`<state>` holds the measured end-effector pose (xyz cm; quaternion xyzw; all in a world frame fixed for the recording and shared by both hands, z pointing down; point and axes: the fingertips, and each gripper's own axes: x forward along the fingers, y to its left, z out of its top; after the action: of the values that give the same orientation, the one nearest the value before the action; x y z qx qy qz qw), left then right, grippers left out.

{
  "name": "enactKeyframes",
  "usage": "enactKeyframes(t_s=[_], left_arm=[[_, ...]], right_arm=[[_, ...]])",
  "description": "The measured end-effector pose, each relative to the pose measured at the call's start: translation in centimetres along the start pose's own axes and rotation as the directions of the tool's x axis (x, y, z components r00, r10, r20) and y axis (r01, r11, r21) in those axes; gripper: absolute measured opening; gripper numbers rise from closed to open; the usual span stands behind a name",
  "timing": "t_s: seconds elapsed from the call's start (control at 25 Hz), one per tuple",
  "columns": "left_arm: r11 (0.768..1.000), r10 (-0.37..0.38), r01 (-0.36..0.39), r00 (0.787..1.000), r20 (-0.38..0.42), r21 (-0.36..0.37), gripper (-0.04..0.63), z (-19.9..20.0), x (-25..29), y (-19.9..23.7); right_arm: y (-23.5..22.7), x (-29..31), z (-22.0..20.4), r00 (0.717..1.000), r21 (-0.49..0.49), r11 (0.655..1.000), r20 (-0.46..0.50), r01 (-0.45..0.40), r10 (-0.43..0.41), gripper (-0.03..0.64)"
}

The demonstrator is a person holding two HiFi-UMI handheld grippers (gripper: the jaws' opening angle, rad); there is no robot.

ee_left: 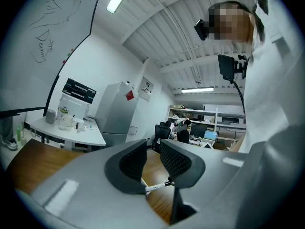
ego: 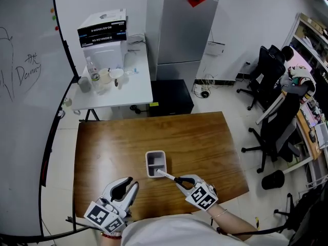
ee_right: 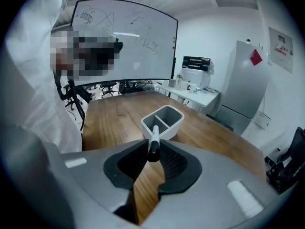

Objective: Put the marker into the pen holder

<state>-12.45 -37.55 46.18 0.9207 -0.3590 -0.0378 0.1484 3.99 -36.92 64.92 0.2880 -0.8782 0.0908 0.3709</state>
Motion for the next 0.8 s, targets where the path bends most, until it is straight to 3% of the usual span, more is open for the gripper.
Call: enactKeyframes(t_s=[0.36, 0.44, 0.8], left_arm=[[1.0, 0.017, -0.017, 1.0, 0.0, -0.005, 0.06, 0.1, -1.2, 0.6], [1.0, 0.011, -0.011, 1.0, -0.003, -0.003, 0.06, 0.0, -1.2, 0.5], [1.0, -0.027, 0.027, 1.0, -0.005, -0.007, 0.06, 0.1, -2.1, 0.1]], right_arm=[[0.1, 1.9, 2.1, 0.999, -0.015, 0.999, 0.036, 0.032, -0.031, 0.066], [-0.1, 1.7, 2.4, 0.997, -0.015, 0.999, 0.052, 0.049, -0.048, 0.103], [-0.1, -0.2, 3.4, 0.988, 0.049, 0.992, 0.096, 0.116, -0.12, 0.106]])
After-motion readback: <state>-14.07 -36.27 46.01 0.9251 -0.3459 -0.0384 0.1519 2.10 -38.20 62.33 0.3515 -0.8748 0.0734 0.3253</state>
